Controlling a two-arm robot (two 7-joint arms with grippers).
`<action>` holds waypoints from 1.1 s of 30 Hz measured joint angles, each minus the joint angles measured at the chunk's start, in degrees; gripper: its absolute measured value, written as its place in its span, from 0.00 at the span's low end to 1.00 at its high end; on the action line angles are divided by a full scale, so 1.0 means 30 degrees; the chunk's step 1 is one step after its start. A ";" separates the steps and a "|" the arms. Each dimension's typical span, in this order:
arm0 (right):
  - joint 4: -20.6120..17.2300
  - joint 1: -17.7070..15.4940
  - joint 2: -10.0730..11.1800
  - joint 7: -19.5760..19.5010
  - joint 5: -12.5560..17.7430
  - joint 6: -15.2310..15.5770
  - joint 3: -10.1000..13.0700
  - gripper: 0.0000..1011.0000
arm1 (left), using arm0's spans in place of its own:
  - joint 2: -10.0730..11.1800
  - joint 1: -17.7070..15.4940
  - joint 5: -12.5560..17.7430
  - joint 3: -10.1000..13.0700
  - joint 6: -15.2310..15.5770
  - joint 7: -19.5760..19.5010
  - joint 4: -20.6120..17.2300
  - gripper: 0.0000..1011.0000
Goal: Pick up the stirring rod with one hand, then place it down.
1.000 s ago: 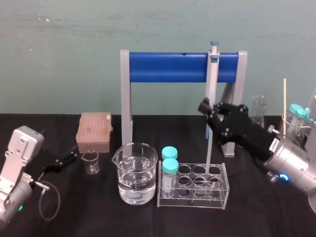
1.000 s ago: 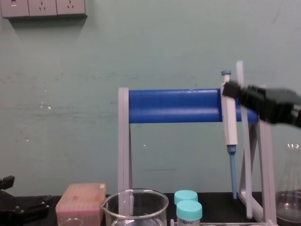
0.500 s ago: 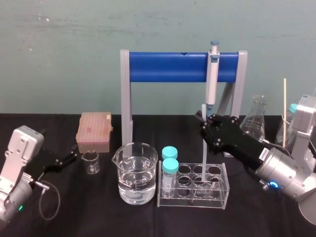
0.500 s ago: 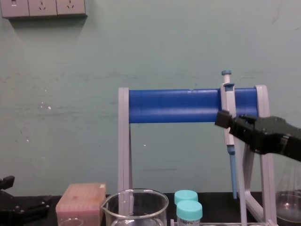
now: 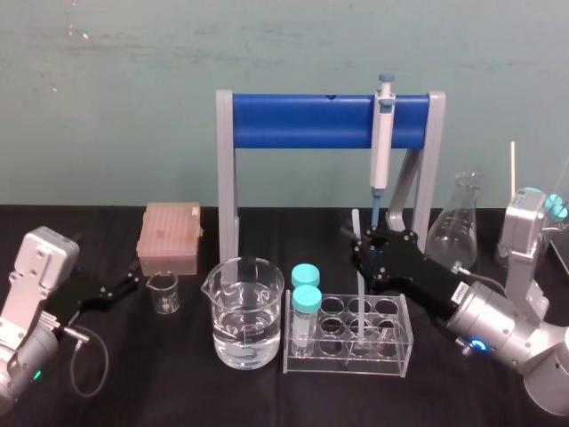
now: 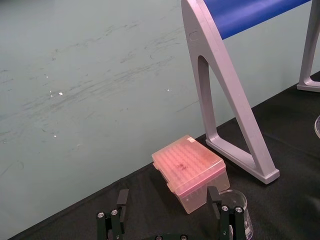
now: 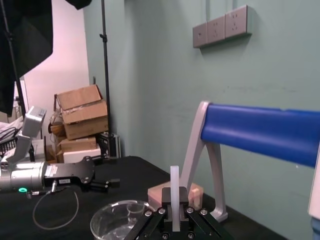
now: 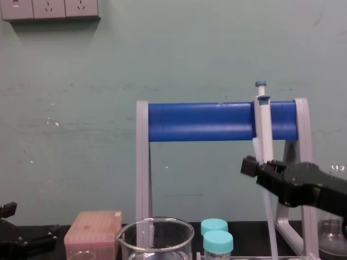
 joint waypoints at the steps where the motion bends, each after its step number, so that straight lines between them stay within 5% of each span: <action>1: 0.0089 0.0009 -0.0036 0.0001 -0.0009 0.0023 -0.0018 0.07 | 0.0000 0.0000 -0.0001 0.0000 -0.0001 0.0000 0.0000 0.99; 33: 0.1077 0.0211 -0.0346 -0.0379 -0.0774 0.0490 -0.0323 0.08 | 0.0000 0.0000 0.0000 0.0001 0.0000 0.0000 -0.0001 0.99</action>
